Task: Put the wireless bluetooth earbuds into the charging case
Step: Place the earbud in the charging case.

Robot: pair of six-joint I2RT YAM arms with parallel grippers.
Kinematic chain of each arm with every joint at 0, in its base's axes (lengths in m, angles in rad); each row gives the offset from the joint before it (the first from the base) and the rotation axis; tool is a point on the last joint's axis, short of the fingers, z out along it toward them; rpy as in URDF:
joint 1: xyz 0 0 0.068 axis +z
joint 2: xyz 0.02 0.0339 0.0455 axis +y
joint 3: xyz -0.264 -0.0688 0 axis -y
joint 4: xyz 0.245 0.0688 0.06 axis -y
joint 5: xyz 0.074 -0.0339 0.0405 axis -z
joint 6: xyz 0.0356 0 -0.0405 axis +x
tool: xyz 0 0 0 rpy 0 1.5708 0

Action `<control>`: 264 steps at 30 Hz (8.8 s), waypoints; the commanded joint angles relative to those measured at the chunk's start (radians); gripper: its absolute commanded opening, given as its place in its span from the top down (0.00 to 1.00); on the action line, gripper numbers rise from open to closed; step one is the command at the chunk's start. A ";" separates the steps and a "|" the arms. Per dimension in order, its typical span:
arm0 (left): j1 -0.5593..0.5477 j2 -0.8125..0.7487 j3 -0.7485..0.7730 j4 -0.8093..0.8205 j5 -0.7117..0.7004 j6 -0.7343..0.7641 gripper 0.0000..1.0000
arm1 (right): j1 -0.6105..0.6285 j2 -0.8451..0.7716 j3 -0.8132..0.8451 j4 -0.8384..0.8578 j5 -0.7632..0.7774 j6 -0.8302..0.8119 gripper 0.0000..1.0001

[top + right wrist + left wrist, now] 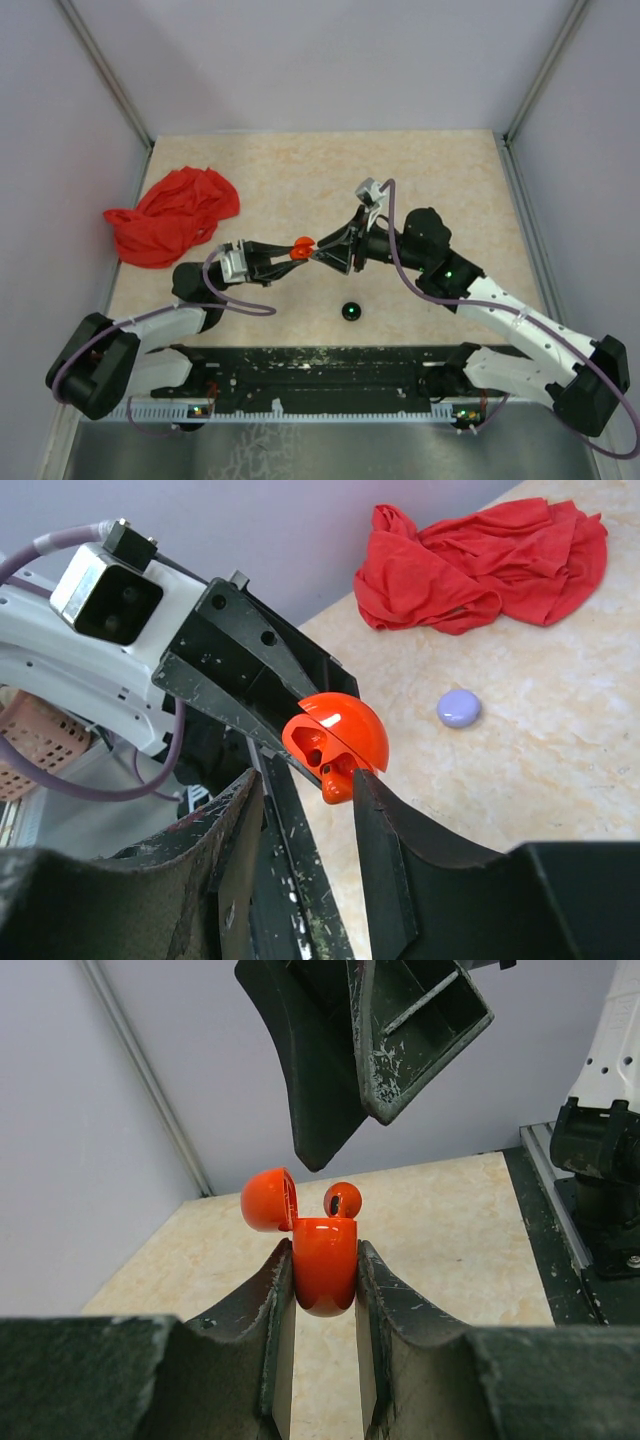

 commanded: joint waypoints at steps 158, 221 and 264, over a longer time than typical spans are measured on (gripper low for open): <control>-0.156 -0.173 0.042 -0.541 -0.251 0.509 0.99 | -0.046 0.070 0.227 -0.326 0.017 -0.023 1.00; -0.031 -0.028 0.202 -0.516 0.259 0.079 0.99 | 0.113 0.028 0.165 -0.380 0.011 -0.618 1.00; -0.031 -0.051 0.181 -0.567 0.118 0.169 0.99 | 0.106 -0.013 0.326 -0.477 0.371 -0.465 0.36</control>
